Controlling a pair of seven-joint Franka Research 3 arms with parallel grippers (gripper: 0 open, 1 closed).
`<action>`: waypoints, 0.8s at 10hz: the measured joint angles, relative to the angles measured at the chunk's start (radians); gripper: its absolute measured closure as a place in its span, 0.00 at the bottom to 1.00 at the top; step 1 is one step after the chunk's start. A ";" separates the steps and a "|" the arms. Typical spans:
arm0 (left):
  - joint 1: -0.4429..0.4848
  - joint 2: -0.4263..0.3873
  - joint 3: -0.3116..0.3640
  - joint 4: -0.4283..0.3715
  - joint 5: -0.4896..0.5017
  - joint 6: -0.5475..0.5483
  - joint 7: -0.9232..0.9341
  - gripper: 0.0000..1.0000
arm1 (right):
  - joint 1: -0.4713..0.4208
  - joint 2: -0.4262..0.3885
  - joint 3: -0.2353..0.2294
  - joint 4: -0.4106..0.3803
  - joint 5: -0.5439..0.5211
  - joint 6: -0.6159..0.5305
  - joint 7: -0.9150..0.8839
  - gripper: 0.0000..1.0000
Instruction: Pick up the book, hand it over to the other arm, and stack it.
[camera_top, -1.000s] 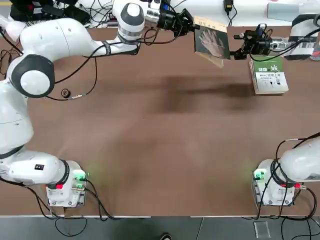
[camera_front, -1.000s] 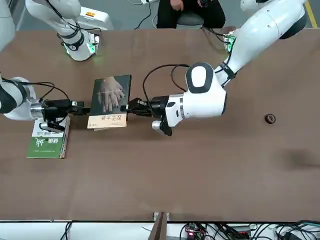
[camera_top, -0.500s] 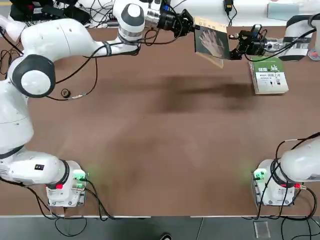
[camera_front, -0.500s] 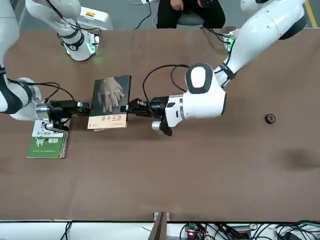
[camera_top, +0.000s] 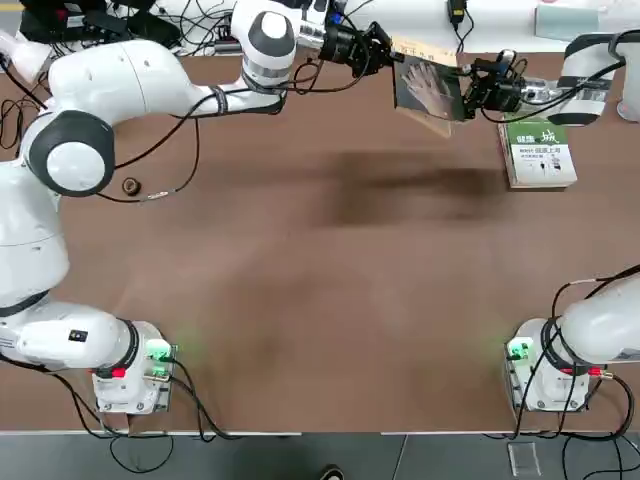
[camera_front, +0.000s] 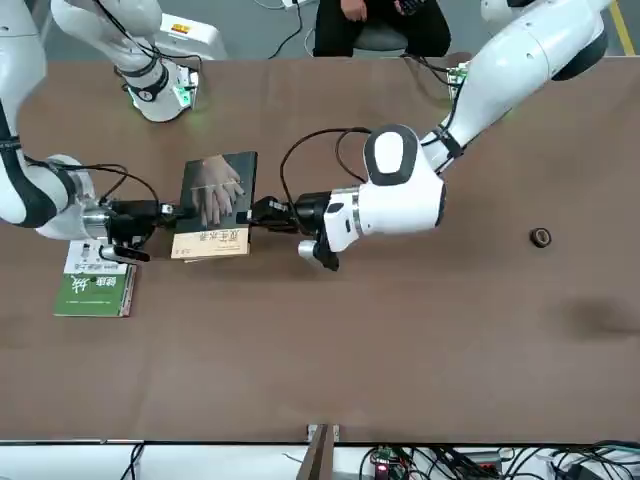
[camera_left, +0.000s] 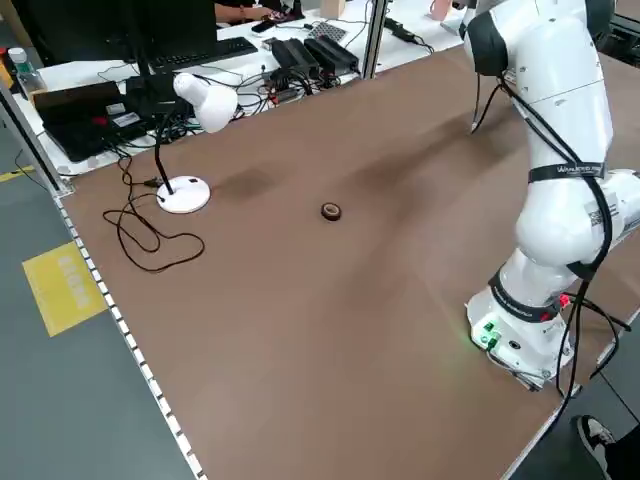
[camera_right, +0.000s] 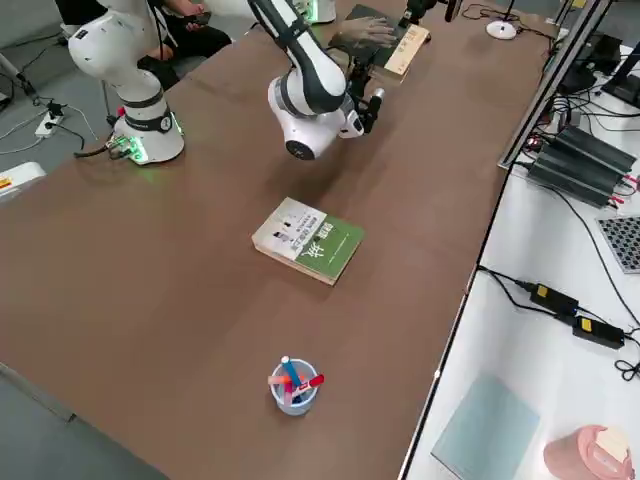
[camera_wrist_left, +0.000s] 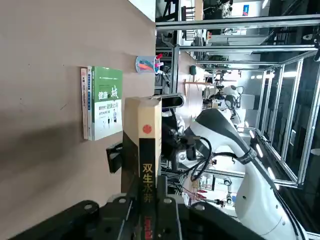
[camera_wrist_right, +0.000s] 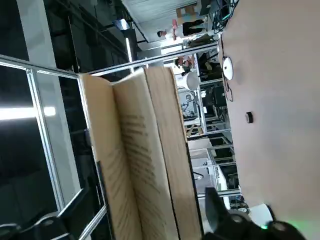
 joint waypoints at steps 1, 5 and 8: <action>0.000 0.001 0.000 0.002 0.000 0.000 0.001 0.99 | 0.001 0.000 0.008 -0.004 0.003 0.003 0.000 0.04; 0.000 0.003 0.001 0.007 0.000 0.000 0.003 0.99 | -0.002 0.000 0.008 -0.007 0.005 0.003 0.000 0.45; 0.000 0.004 0.002 0.007 0.000 0.000 0.003 0.99 | -0.005 0.000 0.006 -0.010 0.008 -0.003 0.000 0.75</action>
